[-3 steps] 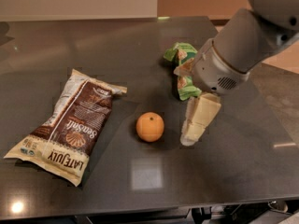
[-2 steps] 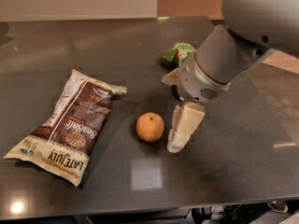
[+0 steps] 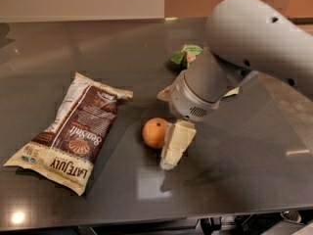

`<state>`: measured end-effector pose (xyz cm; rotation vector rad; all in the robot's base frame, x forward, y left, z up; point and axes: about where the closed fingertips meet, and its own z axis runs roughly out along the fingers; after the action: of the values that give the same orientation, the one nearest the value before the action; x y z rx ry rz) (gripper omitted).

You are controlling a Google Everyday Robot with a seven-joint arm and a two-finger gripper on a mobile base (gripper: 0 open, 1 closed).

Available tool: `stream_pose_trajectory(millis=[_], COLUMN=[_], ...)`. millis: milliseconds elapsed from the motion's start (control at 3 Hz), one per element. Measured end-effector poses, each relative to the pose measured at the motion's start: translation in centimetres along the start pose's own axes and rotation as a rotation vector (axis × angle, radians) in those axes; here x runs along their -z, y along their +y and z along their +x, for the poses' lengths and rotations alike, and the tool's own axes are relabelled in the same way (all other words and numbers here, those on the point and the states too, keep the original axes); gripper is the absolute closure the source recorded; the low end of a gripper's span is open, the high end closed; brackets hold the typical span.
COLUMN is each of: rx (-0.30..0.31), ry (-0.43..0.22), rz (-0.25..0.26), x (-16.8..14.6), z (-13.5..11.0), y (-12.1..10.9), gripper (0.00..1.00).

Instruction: Move orange near green rice chip bag

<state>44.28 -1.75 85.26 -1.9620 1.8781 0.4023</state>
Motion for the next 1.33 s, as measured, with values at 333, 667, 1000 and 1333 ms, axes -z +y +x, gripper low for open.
stream_pose_trajectory(millis=[333,667,1000,1333], rx=[-0.009,-0.017,-0.043,-0.134], ry=[-0.003,-0.006,0.000,0.015], rz=[-0.004,0.000,0.021,0.105], x=[-0.7,-0.8,0.1,2.3], z=[-0.1,0.0,0.2,1.4], y=[0.1,0.1,-0.3,-1.8], gripper=[0.19,0.41,0.65,0.88])
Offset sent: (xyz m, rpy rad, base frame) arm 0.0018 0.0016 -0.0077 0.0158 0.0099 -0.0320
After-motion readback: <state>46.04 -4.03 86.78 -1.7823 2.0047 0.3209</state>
